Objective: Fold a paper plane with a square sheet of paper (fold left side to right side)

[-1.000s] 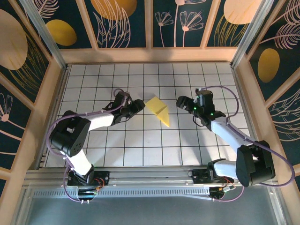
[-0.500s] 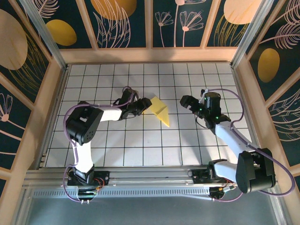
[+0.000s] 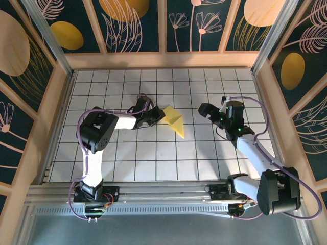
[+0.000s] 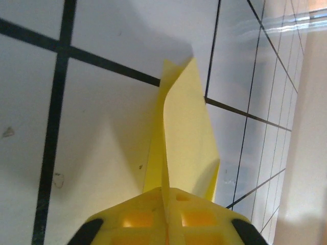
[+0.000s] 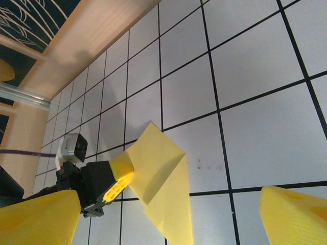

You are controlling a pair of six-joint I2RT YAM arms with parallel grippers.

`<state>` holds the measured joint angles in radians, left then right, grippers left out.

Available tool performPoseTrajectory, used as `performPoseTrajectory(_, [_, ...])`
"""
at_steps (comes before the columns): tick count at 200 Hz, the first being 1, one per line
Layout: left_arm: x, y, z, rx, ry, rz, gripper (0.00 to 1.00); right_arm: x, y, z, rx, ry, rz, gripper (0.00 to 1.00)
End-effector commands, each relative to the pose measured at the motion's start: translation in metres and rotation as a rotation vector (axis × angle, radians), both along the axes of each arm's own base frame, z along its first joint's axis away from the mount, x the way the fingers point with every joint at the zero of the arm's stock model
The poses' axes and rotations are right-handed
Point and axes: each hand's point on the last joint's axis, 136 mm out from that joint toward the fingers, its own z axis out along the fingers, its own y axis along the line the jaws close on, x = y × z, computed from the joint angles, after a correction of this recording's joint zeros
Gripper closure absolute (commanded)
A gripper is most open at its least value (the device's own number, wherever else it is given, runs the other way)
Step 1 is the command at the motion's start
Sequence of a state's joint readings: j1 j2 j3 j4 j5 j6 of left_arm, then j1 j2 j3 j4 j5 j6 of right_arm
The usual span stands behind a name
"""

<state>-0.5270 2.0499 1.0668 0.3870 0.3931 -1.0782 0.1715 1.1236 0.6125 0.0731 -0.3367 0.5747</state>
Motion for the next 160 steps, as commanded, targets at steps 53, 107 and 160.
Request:
performPoseTrajectory(53, [-0.042,0.002,0.077,-0.007,-0.366,-0.284,1.0,-0.023,0.055,-0.006,0.117,-0.045,0.418,0.1])
performPoseTrajectory(107, [-0.093,0.001,0.115,-0.146,-0.538,-0.492,1.0,-0.051,0.106,-0.042,0.163,-0.049,0.709,0.05])
performPoseTrajectory(160, [-0.108,-0.001,0.11,-0.185,-0.531,-0.553,1.0,-0.066,0.141,-0.062,0.213,-0.036,0.835,0.06])
